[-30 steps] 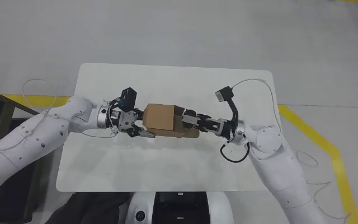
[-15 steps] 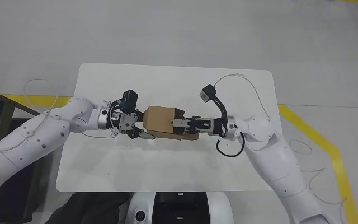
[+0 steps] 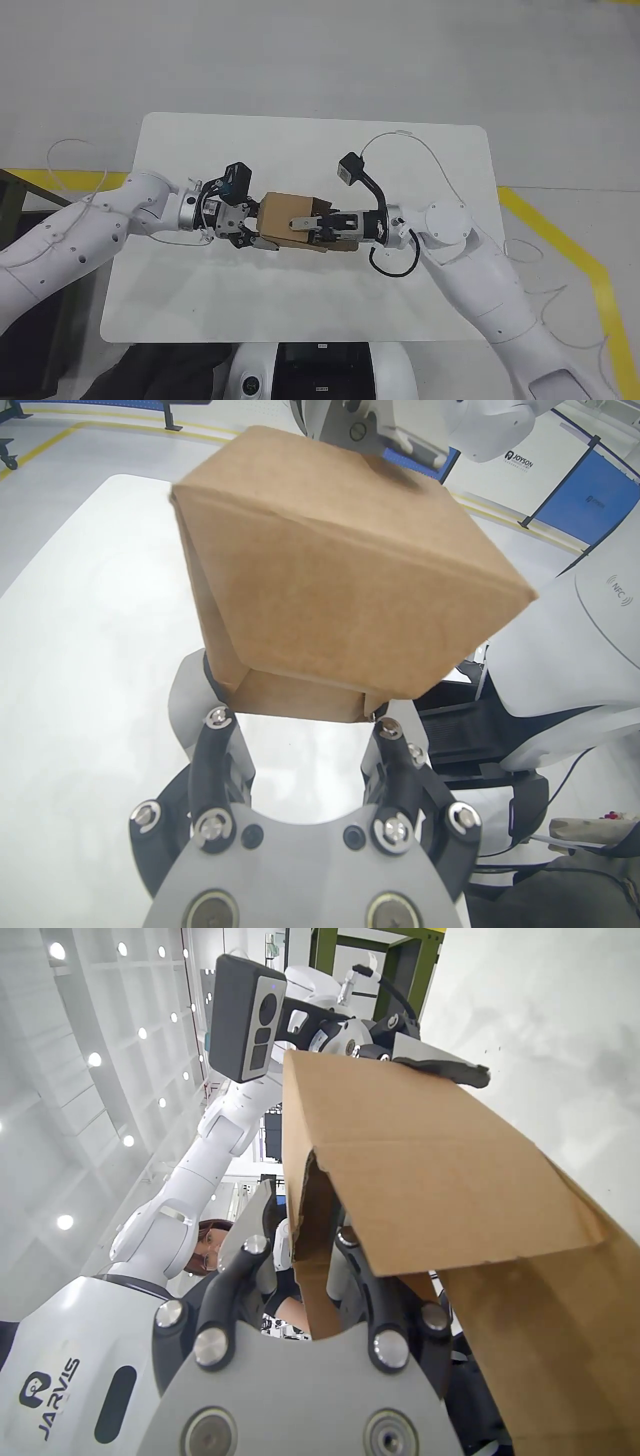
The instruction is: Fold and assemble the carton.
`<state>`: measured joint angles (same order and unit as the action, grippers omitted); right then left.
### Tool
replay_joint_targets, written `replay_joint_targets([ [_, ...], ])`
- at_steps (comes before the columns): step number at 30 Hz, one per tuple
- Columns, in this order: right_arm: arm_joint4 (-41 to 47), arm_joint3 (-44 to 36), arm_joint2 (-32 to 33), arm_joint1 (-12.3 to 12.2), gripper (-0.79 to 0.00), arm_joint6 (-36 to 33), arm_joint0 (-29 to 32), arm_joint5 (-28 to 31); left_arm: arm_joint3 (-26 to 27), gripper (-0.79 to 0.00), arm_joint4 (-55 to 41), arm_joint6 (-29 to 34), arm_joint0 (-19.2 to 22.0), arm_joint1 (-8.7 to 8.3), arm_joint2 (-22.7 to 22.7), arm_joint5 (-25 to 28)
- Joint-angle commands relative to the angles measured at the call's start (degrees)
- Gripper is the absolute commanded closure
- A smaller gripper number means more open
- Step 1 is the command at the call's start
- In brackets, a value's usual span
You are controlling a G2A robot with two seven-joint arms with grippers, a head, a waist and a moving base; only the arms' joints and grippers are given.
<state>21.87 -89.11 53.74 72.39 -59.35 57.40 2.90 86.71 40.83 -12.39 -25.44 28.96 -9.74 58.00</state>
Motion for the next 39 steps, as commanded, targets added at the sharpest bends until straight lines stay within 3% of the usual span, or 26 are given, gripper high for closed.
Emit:
replay_joint_targets([
  [1,0.4,0.34,-0.1,0.07,0.0,0.34,-0.13,0.13,-0.03,-0.209,0.06,0.02,-0.01,0.04,0.0,0.0],
  [4,1.59,0.75,0.07,0.12,0.0,0.51,-0.05,0.23,-0.04,-0.262,-0.07,-0.07,-0.17,0.09,0.0,0.0],
  [5,2.19,0.86,0.26,0.11,0.0,0.47,0.09,0.39,-0.1,-0.453,-0.18,-0.18,-0.22,0.09,0.0,0.0],
  [6,2.96,0.97,0.53,0.09,0.0,0.39,0.24,0.55,-0.23,-0.739,-0.36,-0.34,-0.28,0.07,0.0,0.0],
  [7,3.58,1.06,0.83,0.06,0.0,0.31,0.38,0.63,-0.33,-0.785,-0.44,-0.43,-0.28,0.04,0.0,0.0],
  [12,6.3,1.57,2.45,-0.21,0.0,-0.93,1.11,1.32,-1.54,-0.785,-1.94,-3.24,-0.3,-0.59,0.0,0.0],
  [23,7.02,2.04,3.15,-0.59,0.0,-2.54,2.5,2.35,-2.73,-0.785,-3.73,-13.96,-0.21,-3.88,0.0,0.0],
  [30,6.89,1.73,3.02,-0.69,0.0,-2.82,2.97,2.92,-2.42,-0.785,-5.62,-11.59,0.35,-4.15,0.0,0.0],
  [39,6.34,1.53,2.32,-0.71,0.0,-2.73,3.48,3.45,-2.81,-0.785,-12.31,-5.55,1.47,-2.56,-0.34,0.0],
])
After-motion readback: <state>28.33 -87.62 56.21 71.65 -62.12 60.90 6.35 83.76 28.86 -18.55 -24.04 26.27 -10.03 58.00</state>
